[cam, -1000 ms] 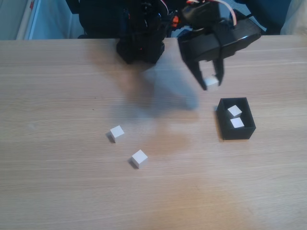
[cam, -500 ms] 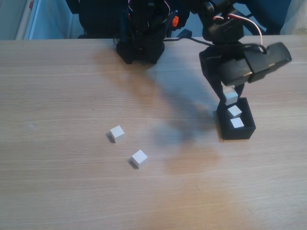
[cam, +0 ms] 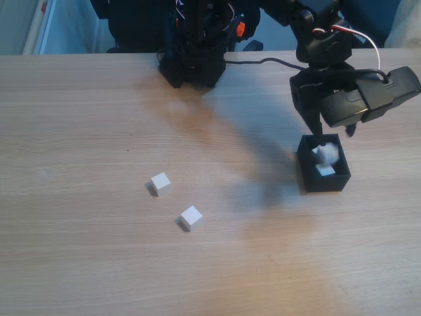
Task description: Pick blocks and place them in the box.
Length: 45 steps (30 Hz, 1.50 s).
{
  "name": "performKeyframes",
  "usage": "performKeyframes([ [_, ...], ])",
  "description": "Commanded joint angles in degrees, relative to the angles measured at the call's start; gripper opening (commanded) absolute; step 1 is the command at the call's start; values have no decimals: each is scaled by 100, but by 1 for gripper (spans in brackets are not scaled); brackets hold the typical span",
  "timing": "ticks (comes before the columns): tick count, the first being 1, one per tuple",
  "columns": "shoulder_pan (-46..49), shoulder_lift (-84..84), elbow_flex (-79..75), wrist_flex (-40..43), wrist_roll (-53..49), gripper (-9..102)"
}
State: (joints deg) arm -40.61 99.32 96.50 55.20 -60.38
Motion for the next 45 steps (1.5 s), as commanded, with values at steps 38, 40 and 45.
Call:
performKeyframes([
  [38, 3832, 2487, 3964, -2303, -2681, 0],
  [40, 3981, 2171, 3779, -2663, -2522, 0],
  [45, 4219, 1371, 2997, -2777, -1854, 0],
])
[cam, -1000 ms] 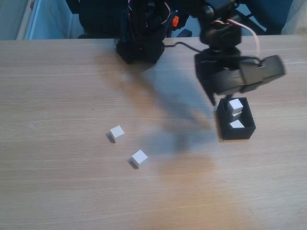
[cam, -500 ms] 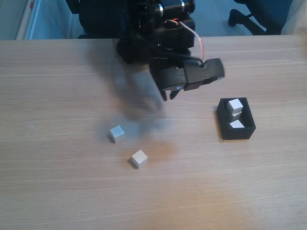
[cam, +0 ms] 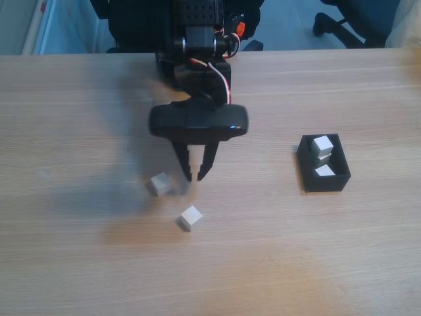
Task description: Pick blocks and place them in the box.
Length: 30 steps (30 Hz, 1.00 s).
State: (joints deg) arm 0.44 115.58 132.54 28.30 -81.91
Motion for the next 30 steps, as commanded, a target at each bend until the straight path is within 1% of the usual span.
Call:
performKeyframes([
  [1, 141, -404, -782, -53, 527, 0],
  [4, 193, -844, -1380, 202, 1160, 1],
  [9, 246, -1441, -2285, 589, 1916, 7],
  [16, 123, -1898, -2760, 1028, 2162, 13],
  [24, 35, -2549, -3604, 2004, 2566, 13],
  [30, 88, -2988, -4122, 2197, 2672, 13],
])
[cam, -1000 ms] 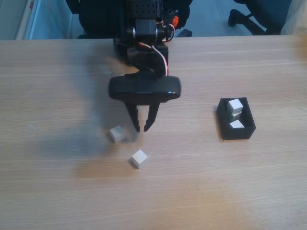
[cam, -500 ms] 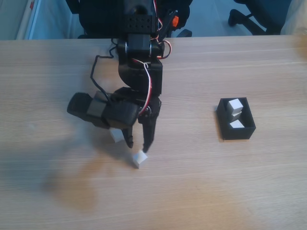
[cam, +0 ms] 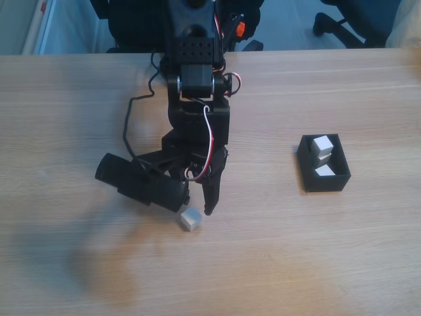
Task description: Pick blocks and place them in the box.
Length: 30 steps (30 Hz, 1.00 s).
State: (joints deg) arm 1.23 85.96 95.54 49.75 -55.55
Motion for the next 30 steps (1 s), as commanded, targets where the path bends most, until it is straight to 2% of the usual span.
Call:
performKeyframes([
  [1, 18, -79, -483, 97, 35, 13],
  [6, 35, -308, -721, 431, 193, 24],
  [30, 176, -1063, -984, 229, 167, 20],
])
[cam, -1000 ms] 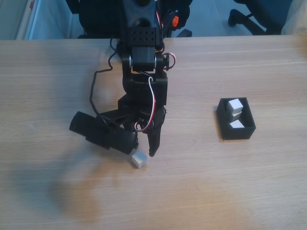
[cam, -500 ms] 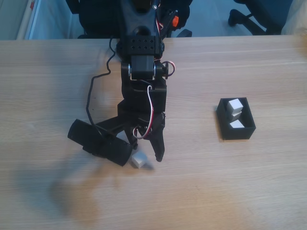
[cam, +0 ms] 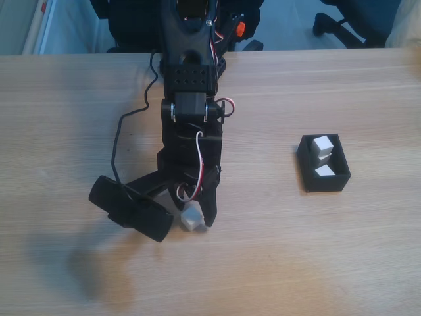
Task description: Pick blocks and place them in the box.
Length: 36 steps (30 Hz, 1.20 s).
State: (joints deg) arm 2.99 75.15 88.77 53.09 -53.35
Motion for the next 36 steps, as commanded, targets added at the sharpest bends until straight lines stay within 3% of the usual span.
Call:
performKeyframes([
  [1, 0, -26, -343, -114, -70, 20],
  [9, 18, -246, -492, -167, -70, 15],
  [15, -35, -255, -492, -149, -97, 3],
  [20, -105, 18, -439, 9, -70, 0],
  [27, -624, 1248, 88, 211, 0, 0],
  [36, -2021, 3393, 1477, 229, 44, 1],
])
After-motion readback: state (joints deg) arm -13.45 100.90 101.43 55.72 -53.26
